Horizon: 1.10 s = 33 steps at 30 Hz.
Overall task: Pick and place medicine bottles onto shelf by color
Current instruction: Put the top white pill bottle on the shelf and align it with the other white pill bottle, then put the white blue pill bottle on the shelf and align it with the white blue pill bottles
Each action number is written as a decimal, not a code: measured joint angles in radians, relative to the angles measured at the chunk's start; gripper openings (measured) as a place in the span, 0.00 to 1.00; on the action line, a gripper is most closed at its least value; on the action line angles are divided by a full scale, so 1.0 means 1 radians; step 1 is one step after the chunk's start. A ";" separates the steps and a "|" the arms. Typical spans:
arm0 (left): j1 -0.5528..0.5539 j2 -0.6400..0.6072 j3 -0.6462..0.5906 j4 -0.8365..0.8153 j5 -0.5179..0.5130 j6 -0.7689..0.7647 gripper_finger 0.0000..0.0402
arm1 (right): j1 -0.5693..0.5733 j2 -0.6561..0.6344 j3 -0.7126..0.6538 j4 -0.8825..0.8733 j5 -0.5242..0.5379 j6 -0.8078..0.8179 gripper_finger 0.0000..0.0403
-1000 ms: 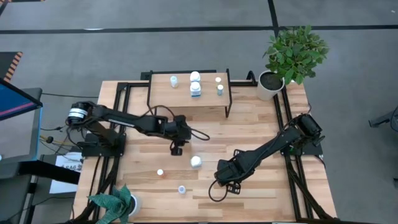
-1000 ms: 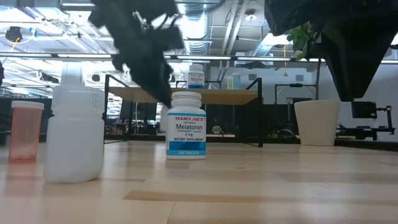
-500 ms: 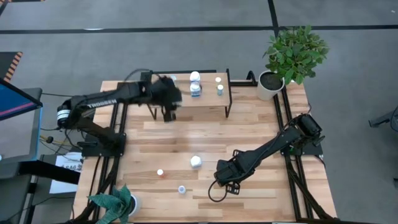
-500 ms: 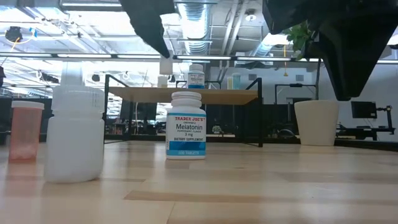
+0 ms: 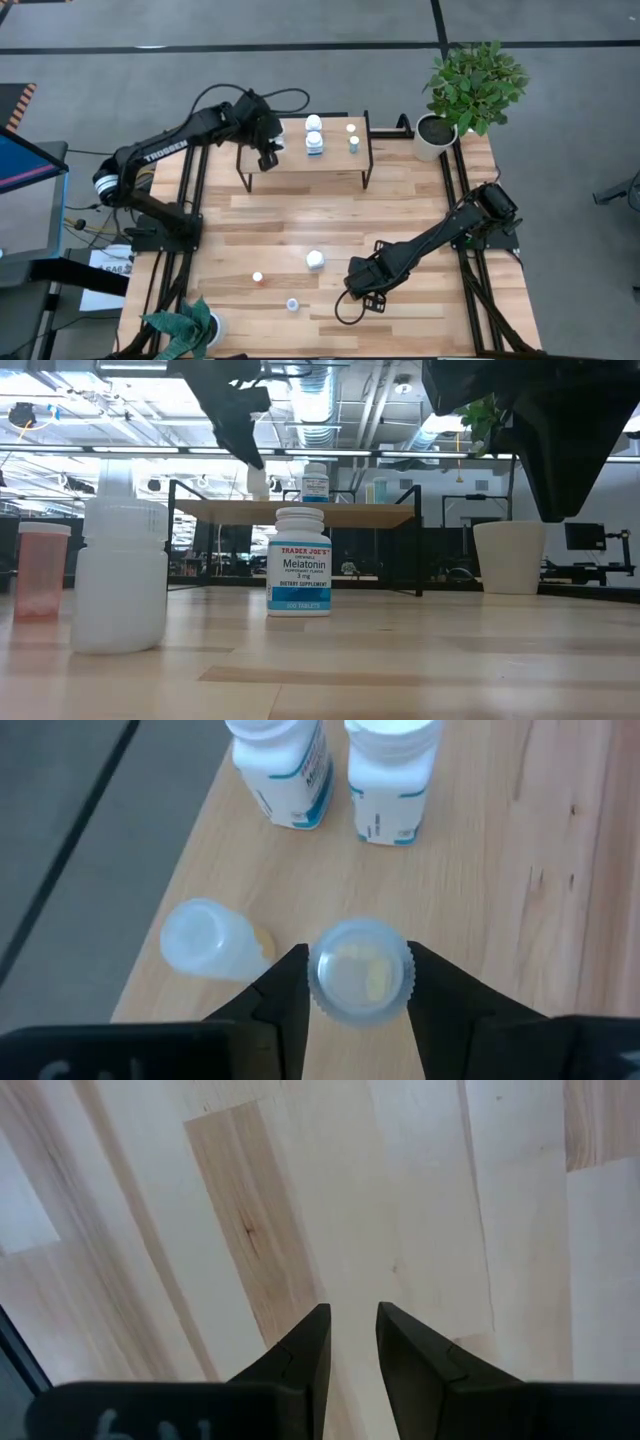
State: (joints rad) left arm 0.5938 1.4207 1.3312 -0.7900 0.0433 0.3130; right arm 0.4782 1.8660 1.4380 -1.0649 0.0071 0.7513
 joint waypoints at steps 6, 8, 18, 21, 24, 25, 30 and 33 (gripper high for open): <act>0.000 0.052 -0.001 -0.007 0.006 -0.003 0.29 | 0.000 0.000 0.000 0.003 0.000 0.000 0.27; -0.005 0.061 -0.001 0.010 0.005 -0.003 0.29 | 0.000 0.000 0.000 0.002 0.001 0.000 0.27; -0.005 0.067 -0.001 0.011 -0.003 -0.008 0.34 | 0.000 0.000 0.000 0.003 0.000 0.000 0.27; -0.005 0.067 -0.001 0.012 -0.006 -0.008 0.39 | 0.000 0.000 0.000 0.003 0.001 0.000 0.27; -0.005 0.067 -0.001 0.013 -0.006 -0.008 0.45 | 0.000 0.000 0.000 0.003 0.000 0.001 0.27; -0.005 0.067 -0.001 0.013 -0.006 -0.008 0.47 | 0.000 0.000 0.000 0.003 0.000 0.001 0.27; -0.005 0.066 0.004 0.014 -0.006 -0.016 0.52 | 0.001 0.000 0.000 0.004 0.000 0.008 0.27; -0.005 0.066 0.039 0.003 -0.006 -0.020 0.53 | 0.007 0.000 0.000 0.004 0.000 0.008 0.27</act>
State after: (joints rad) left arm 0.5884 1.4864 1.3704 -0.7865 0.0376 0.2932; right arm 0.4848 1.8660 1.4380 -1.0611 0.0067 0.7597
